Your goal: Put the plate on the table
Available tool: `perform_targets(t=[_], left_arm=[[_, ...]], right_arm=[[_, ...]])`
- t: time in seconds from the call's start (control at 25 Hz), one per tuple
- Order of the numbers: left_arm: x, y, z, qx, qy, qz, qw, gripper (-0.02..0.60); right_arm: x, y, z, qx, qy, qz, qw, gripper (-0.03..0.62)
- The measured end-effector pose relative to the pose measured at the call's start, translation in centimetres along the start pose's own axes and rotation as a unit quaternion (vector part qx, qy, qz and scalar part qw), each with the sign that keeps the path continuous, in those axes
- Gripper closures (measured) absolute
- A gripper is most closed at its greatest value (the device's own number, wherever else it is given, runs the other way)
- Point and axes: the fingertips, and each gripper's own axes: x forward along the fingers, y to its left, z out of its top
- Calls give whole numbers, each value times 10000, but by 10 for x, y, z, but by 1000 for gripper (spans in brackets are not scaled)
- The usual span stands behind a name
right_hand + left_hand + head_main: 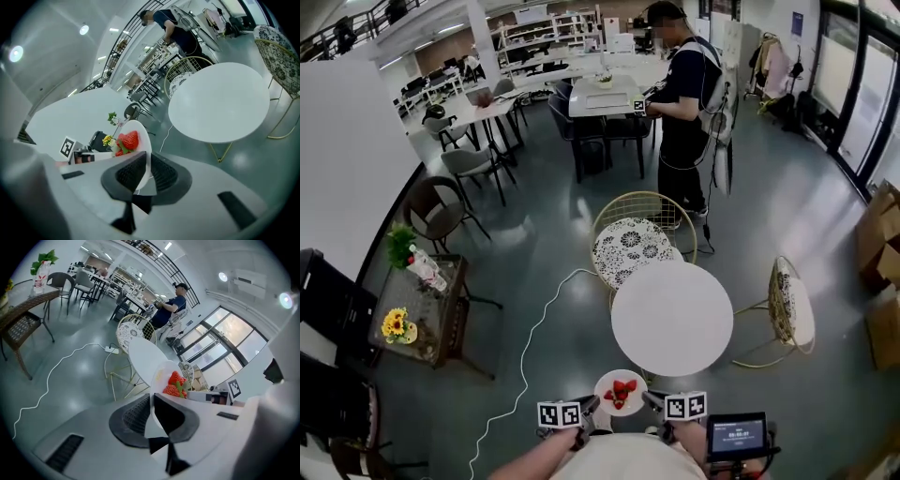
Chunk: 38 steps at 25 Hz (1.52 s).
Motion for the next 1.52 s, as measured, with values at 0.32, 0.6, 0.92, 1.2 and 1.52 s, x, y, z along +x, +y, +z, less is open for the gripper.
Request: perform_targets(t=[0.32, 0.6, 0.92, 1.2, 1.52], left_arm=[[-10, 31, 56, 315, 168, -255, 9990, 554], [-4, 38, 78, 621, 464, -487, 9958, 554], [26, 23, 89, 973, 906, -812, 9878, 554], [65, -1, 89, 1267, 1345, -989, 9778, 554], [104, -31, 105, 1323, 1572, -1088, 9726, 554]], right_arm=[[39, 24, 32, 119, -302, -248, 9992, 563], [46, 28, 40, 358, -635, -472, 9962, 563], [28, 14, 44, 696, -1015, -787, 9893, 563], [5, -20, 42, 1191, -1377, -1061, 9775, 563], [-18, -52, 71, 1372, -1504, -1185, 9719, 563]])
